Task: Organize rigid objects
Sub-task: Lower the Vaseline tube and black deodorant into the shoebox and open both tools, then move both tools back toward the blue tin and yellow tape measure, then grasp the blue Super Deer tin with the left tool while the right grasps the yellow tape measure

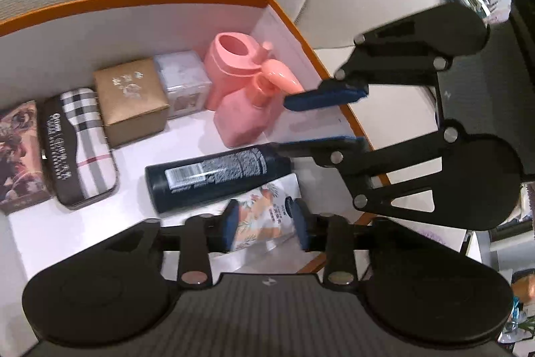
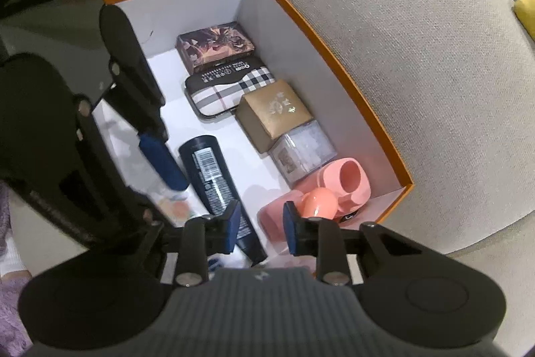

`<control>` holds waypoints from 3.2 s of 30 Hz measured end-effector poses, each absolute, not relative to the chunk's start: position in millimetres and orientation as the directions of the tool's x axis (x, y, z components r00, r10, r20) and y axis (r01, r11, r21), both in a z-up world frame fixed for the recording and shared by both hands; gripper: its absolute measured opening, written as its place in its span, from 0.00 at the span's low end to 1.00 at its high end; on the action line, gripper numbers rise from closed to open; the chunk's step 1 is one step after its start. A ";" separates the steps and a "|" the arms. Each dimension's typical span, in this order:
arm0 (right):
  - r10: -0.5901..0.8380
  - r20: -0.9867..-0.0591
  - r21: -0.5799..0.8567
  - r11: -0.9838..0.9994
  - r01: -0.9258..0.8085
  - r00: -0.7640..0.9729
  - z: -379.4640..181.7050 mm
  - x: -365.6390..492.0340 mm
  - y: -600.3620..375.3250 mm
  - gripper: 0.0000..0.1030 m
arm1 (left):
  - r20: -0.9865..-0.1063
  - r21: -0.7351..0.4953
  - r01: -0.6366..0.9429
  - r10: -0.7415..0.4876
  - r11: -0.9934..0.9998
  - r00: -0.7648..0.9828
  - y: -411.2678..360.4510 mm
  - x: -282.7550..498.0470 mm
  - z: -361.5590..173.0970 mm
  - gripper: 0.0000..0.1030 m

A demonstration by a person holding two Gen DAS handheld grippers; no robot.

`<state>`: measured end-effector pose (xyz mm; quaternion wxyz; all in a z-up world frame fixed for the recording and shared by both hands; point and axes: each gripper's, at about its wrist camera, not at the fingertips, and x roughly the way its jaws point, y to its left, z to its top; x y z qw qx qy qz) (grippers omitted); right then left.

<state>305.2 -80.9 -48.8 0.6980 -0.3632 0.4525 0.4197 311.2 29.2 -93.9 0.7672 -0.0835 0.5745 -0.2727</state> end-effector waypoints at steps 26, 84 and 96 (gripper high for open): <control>0.387 -0.874 -0.031 0.560 -0.828 0.295 5.5 231.7 -116.2 0.19 | -0.787 -0.253 0.354 -0.404 0.901 0.466 48.2 189.4 -12.0 0.26; 0.381 -0.892 0.253 0.866 -0.432 0.241 -34.7 165.5 -138.7 0.56 | -0.793 -0.169 0.263 -0.289 0.950 0.536 52.1 153.7 -34.2 0.49; 0.485 -0.780 0.207 0.796 -0.568 0.395 43.0 233.1 -108.7 0.56 | -0.781 -0.148 0.284 -0.288 0.947 0.554 76.9 252.9 27.8 0.49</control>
